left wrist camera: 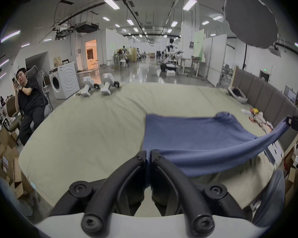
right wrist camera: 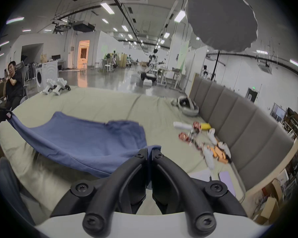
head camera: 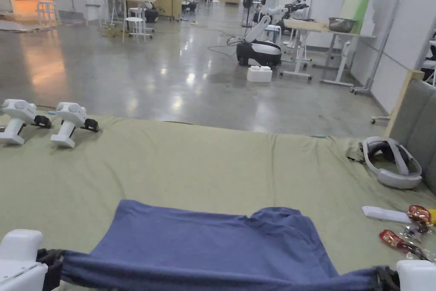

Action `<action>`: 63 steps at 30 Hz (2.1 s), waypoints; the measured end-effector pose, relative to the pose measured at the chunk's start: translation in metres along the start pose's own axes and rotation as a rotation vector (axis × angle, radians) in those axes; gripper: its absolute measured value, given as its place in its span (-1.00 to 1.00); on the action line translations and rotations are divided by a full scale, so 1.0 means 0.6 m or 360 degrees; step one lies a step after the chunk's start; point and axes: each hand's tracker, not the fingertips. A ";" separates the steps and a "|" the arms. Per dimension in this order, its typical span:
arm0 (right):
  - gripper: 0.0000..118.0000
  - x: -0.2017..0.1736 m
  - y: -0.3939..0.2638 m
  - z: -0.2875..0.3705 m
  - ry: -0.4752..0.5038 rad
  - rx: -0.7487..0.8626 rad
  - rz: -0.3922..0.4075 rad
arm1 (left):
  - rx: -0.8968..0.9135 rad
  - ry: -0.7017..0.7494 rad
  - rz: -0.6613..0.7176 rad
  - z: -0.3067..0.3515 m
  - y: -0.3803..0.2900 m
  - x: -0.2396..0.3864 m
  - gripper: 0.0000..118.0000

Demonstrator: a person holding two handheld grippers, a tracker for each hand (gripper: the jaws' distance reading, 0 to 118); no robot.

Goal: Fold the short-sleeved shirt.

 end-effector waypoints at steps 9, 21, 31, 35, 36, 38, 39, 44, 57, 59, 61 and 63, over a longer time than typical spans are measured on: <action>-0.91 -0.016 -0.105 -0.018 0.0033 -0.0291 0.0146 | -0.0327 0.0001 -0.0016 -0.036 -0.083 -0.006 -0.87; -0.18 -0.026 -0.119 -0.036 0.0034 -0.0477 0.0203 | -0.0539 0.0050 -0.0110 -0.038 -0.075 0.006 -0.15; -0.02 -0.049 -0.054 -0.043 0.0150 -0.0160 -0.0006 | -0.0232 -0.0016 0.0096 -0.005 -0.048 0.011 0.10; -0.03 -0.085 -0.025 -0.050 0.0147 0.0071 -0.0080 | -0.0043 -0.0052 0.0105 -0.009 -0.031 0.049 0.10; -0.03 -0.092 -0.016 -0.049 0.0141 0.0126 -0.0111 | 0.0014 -0.0072 0.0103 -0.017 -0.027 0.057 0.10; -0.09 -0.106 0.002 -0.047 0.0139 0.0225 -0.0182 | 0.0110 -0.0070 0.0093 -0.013 -0.012 0.082 0.09; -0.15 -0.112 0.011 -0.045 0.0139 0.0287 -0.0209 | 0.0156 -0.0074 0.0083 -0.017 -0.005 0.090 0.09; -0.70 -0.139 0.045 -0.033 0.0102 0.0495 -0.0263 | 0.0374 -0.0016 0.0001 0.003 0.025 0.143 -0.54; -0.87 -0.182 0.058 -0.033 0.0137 0.0600 -0.0161 | 0.0520 0.0077 -0.0037 0.029 0.038 0.174 -0.97; -0.87 -0.184 0.056 -0.037 0.0150 0.0586 -0.0156 | 0.0475 0.0094 -0.0018 0.025 0.033 0.164 -0.97; -0.87 -0.184 0.052 -0.040 0.0171 0.0555 -0.0151 | 0.0340 0.0064 0.0009 0.009 0.028 0.137 -0.97; -0.87 -0.185 0.048 -0.044 0.0182 0.0533 -0.0153 | 0.0221 0.0067 0.0028 0.003 0.018 0.112 -0.97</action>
